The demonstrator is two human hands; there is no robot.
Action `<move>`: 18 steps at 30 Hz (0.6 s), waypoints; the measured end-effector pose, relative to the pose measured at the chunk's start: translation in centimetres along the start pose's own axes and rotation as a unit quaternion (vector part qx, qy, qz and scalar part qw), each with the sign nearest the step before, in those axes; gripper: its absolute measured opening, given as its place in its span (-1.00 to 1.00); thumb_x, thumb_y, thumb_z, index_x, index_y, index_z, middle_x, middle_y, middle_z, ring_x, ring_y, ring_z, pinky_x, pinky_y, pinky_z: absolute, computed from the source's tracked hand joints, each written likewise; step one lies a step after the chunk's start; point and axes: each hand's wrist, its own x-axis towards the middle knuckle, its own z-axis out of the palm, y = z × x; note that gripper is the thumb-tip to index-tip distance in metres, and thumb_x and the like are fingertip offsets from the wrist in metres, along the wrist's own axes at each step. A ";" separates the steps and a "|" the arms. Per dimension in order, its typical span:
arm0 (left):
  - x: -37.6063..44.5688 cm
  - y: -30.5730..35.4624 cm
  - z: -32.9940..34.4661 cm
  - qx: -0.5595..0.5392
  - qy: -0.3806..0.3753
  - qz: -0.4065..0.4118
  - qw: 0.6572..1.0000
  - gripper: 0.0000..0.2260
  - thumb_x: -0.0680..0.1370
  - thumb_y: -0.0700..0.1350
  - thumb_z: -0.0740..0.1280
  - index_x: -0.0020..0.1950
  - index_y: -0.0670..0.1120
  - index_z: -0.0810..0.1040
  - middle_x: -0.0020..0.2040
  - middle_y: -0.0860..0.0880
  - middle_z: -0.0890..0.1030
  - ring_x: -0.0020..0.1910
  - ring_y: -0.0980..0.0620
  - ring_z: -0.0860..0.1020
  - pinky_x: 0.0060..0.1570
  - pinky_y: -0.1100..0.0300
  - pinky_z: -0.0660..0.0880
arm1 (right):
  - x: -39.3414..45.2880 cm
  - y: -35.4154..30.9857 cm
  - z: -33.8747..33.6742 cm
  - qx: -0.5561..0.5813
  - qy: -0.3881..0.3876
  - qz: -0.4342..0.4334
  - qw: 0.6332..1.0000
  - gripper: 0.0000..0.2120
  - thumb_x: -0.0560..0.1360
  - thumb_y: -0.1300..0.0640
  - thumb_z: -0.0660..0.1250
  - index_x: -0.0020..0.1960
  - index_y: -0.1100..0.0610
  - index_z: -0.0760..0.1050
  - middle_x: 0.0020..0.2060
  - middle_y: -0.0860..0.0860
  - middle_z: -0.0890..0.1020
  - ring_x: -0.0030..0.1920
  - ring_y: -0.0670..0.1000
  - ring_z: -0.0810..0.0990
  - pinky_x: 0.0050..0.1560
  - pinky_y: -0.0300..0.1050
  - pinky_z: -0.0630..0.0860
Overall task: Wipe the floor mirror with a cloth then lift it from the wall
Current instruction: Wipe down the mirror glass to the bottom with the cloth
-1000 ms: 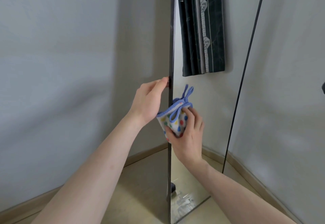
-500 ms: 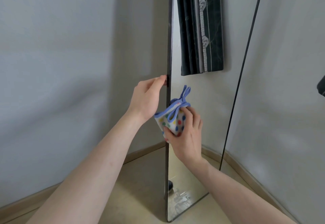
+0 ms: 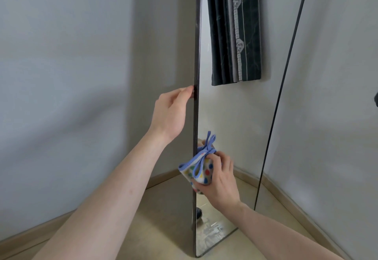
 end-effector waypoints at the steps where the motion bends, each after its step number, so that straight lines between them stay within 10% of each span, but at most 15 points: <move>1: 0.0 -0.1 0.1 -0.004 0.005 0.001 1.000 -0.72 0.59 0.11 0.22 -0.16 0.30 0.71 -0.01 0.22 0.74 0.13 0.21 0.63 0.36 0.09 0.46 | -0.2 0.6 0.0 0.003 -0.016 0.000 1.000 -0.14 0.24 -0.10 0.65 0.34 -0.10 0.19 0.32 -0.12 0.21 0.29 0.00 0.27 0.15 -0.18 0.46; 18: 1.9 -1.3 0.9 -0.015 0.067 0.007 0.998 -0.74 0.66 -0.08 0.30 -0.14 0.10 0.73 -0.13 0.19 0.75 0.00 0.26 0.67 0.04 0.48 0.45 | 3.1 12.9 -2.8 0.084 0.076 0.250 0.962 -0.30 0.63 0.09 0.34 0.66 0.06 0.08 0.61 0.02 0.17 0.56 0.13 0.30 0.48 0.05 0.34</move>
